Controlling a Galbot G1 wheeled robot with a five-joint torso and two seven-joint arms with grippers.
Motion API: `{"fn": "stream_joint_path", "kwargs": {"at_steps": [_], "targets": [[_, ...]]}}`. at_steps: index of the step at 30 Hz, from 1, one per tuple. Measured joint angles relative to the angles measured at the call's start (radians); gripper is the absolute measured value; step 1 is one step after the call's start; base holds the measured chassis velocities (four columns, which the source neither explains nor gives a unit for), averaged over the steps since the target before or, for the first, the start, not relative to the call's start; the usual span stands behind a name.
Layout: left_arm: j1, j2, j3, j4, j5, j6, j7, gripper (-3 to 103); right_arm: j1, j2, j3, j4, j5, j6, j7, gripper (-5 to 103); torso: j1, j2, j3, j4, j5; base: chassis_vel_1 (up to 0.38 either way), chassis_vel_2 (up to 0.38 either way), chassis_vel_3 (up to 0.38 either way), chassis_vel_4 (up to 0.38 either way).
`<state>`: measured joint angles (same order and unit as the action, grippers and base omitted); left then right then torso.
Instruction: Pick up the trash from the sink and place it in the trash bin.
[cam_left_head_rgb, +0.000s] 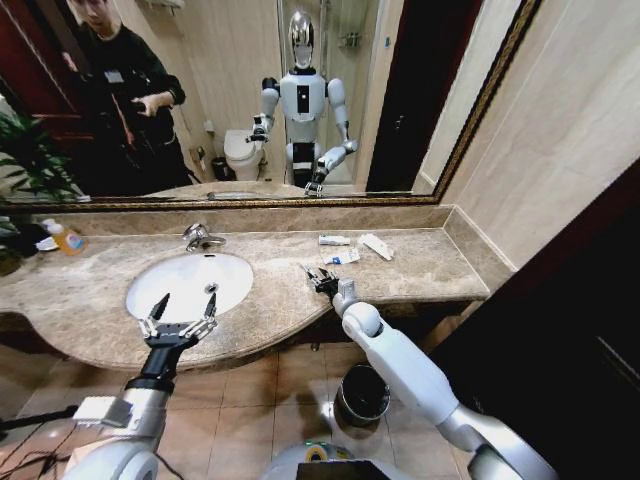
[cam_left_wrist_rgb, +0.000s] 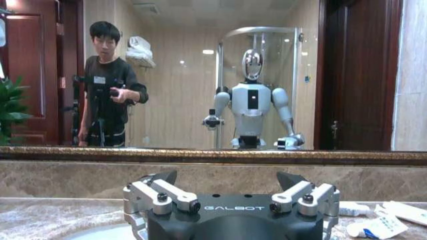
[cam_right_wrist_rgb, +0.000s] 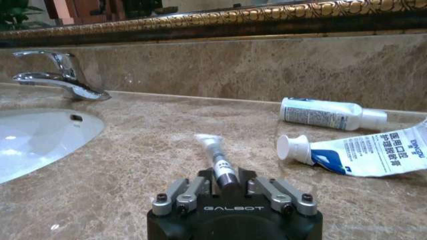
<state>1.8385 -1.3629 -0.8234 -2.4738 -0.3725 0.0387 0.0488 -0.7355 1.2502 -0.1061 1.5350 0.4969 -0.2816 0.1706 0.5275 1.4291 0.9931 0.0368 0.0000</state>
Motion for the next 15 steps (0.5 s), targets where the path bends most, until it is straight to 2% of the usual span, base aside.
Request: {"fn": "stream_joint_path", "kwargs": {"at_steps": [2, 4, 9, 15], "targets": [[0.000, 0.000, 0.000, 0.000, 0.000, 0.000, 0.000, 100, 0.001, 0.001, 0.000, -0.004, -0.001, 0.001, -0.001, 19, 0.000, 0.000, 0.000, 0.0000, 0.0000, 0.000, 0.000, 0.000, 0.000], [0.000, 0.000, 0.000, 0.000, 0.000, 0.000, 0.000, 100, 0.001, 0.002, 0.000, -0.004, -0.001, 0.002, -0.001, 17, 0.000, 0.000, 0.000, 0.0000, 0.0000, 0.000, 0.000, 0.000, 0.000], [0.000, 0.000, 0.000, 0.000, 0.000, 0.000, 0.000, 100, 0.000, -0.001, 0.004, 0.011, -0.003, 0.009, 0.003, 17, 0.000, 0.000, 0.000, 0.0000, 0.0000, 0.000, 0.000, 0.000, 0.000], [0.000, 0.000, 0.000, 0.000, 0.000, 0.000, 0.000, 100, -0.051, -0.041, 0.029, 0.142, -0.005, 0.009, 0.028, 17, 0.000, 0.000, 0.000, 0.0001, 0.0000, 0.000, 0.000, 0.000, 0.000]]}}
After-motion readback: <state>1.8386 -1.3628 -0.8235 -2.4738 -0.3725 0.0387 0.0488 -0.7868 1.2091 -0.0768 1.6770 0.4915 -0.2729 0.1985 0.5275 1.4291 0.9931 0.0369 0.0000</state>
